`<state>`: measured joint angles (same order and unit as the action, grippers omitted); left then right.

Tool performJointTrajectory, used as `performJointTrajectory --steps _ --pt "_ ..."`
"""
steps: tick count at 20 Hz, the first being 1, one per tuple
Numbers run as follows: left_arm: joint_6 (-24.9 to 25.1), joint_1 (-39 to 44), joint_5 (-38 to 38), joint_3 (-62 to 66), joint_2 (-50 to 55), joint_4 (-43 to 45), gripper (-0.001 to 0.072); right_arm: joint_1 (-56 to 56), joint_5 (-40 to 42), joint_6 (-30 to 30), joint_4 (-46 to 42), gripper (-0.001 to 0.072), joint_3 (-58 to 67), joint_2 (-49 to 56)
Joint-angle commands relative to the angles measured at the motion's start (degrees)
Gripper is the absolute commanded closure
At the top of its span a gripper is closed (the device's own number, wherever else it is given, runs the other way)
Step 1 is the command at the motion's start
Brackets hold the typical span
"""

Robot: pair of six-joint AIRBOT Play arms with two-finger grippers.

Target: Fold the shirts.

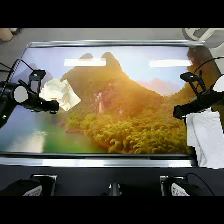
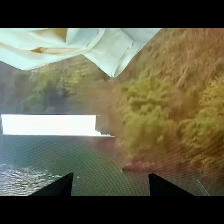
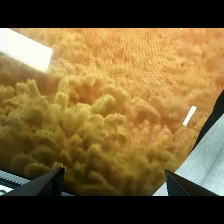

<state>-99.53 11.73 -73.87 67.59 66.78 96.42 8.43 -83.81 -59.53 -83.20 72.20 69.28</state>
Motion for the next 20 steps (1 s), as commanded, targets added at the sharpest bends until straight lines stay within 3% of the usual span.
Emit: performJointTrajectory --steps 1,10,16,20 --pt "0.0 0.0 0.0 0.0 0.0 0.0 0.0123 0.0 0.0 0.0 0.0 0.004 0.0 0.0" --pt "0.0 0.0 0.0 0.0 0.0 0.0 0.0123 0.0 0.0 0.0 0.0 0.004 0.0 0.0" --pt "0.0 0.0 0.4 0.0 0.0 0.0 0.0123 0.0 17.5 0.5 -0.1 0.004 0.0 0.0" --pt "0.0 0.2 12.4 0.0 0.3 0.0 0.0123 0.0 21.9 0.4 0.0 0.004 0.0 0.0"
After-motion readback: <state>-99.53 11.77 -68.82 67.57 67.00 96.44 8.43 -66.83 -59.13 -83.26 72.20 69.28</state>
